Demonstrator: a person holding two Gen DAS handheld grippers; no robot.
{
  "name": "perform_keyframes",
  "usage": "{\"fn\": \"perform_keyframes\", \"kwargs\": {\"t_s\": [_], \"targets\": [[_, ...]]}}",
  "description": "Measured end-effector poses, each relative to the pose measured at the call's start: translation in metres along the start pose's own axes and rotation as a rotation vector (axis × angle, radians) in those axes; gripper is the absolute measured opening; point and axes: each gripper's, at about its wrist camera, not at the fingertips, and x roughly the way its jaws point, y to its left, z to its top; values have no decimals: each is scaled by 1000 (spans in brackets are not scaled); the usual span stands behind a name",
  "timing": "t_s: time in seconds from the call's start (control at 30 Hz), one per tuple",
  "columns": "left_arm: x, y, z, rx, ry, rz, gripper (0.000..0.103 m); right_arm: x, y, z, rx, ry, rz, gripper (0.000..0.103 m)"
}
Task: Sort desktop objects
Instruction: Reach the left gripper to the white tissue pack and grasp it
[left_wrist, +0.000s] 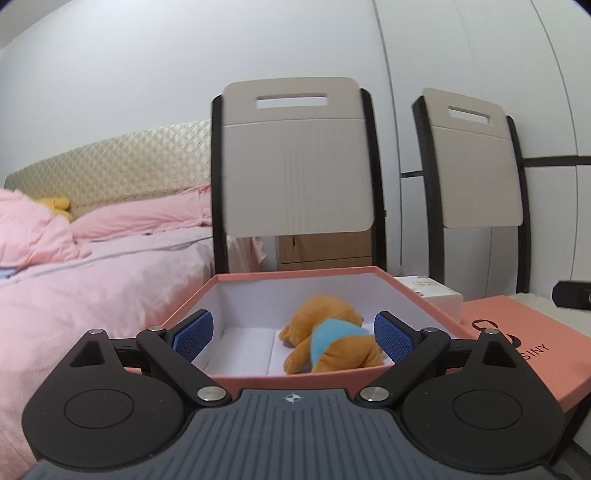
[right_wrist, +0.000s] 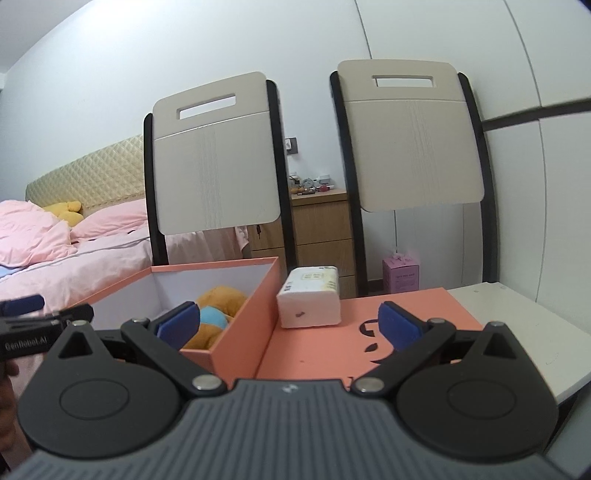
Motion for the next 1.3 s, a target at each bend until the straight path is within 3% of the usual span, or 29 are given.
{"fn": "perform_keyframes", "kwargs": {"t_s": [0.3,0.5,0.7,0.83,1.0,1.2,1.3], "targets": [[30,-99,32,27,16,-97,96,-30,-67,-31,89,-20,-10,103],[94,-184,47,-5,71,-148,96,-63,-117,-56,158,0,-84,103],[176,-233,45,11,141,-3,96,-86,-154,-75,200,27,-155,103],[222,-234,28,11,240,86,96,-92,-168,-84,221,37,-177,103],[256,-234,12,46,336,128,96,-85,-172,-92,242,54,-170,103],[275,-238,12,78,366,173,97,-74,-165,-93,243,74,-138,103],[276,-242,14,84,374,161,97,-69,-163,-93,246,86,-134,103]]}}
